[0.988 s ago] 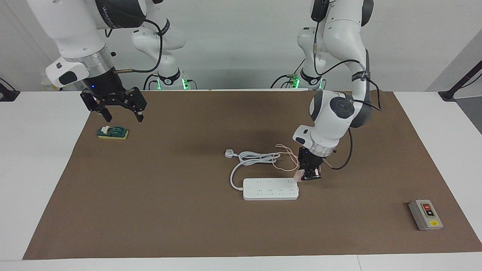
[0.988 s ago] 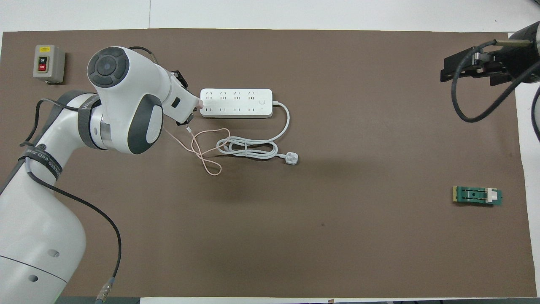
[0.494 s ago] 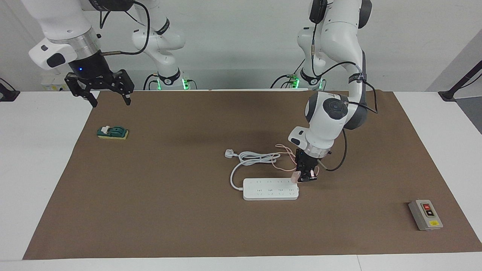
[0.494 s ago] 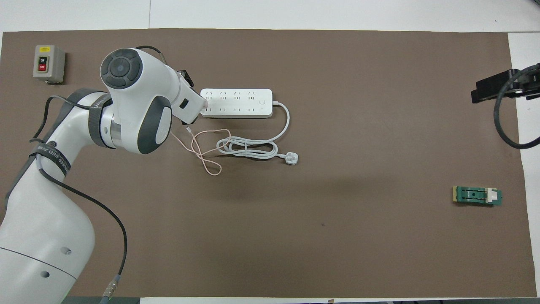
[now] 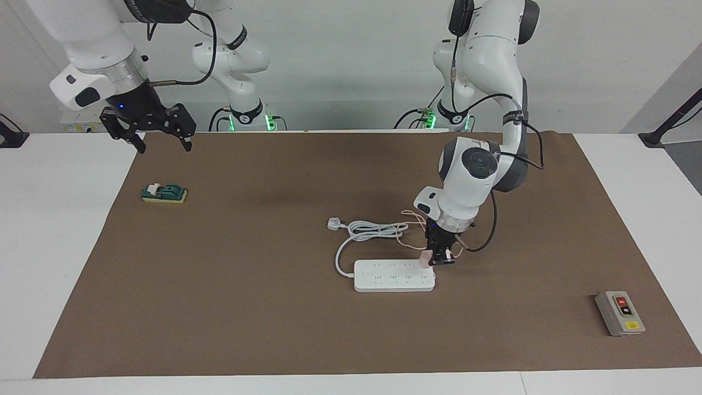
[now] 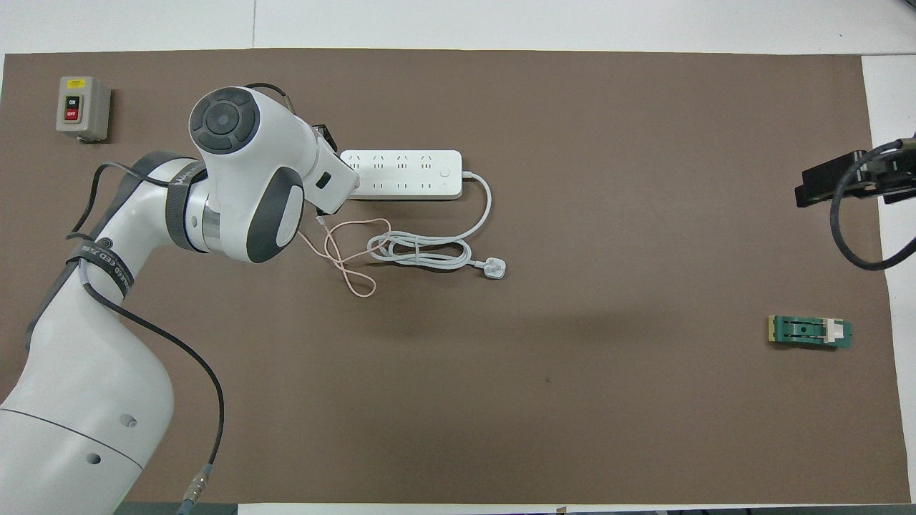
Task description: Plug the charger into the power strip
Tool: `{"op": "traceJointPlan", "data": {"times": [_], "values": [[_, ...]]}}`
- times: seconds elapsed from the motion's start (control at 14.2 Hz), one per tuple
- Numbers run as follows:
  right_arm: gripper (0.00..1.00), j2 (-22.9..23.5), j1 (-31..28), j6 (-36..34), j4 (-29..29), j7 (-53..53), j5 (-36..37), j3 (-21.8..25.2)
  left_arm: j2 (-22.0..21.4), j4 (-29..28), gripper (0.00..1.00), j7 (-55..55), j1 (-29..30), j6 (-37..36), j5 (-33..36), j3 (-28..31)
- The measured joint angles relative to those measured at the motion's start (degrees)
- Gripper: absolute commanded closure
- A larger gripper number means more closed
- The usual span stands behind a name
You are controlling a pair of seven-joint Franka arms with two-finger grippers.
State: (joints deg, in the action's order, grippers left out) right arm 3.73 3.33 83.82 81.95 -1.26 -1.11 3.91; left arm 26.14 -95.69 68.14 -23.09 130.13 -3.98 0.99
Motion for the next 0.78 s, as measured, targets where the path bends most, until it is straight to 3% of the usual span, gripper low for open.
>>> {"op": "traceJointPlan", "data": {"times": [0.42,0.78], "values": [[0.0,-4.8,-0.9,3.4,7.9,0.0,0.0,0.0,0.1,0.0,1.0,-1.6,-1.1,0.0,1.6,0.1],[0.0,-5.8,-0.9,4.3,8.4,0.0,0.1,0.0,0.2,0.0,1.0,-2.9,-1.2,-0.1,2.0,0.1]]}}
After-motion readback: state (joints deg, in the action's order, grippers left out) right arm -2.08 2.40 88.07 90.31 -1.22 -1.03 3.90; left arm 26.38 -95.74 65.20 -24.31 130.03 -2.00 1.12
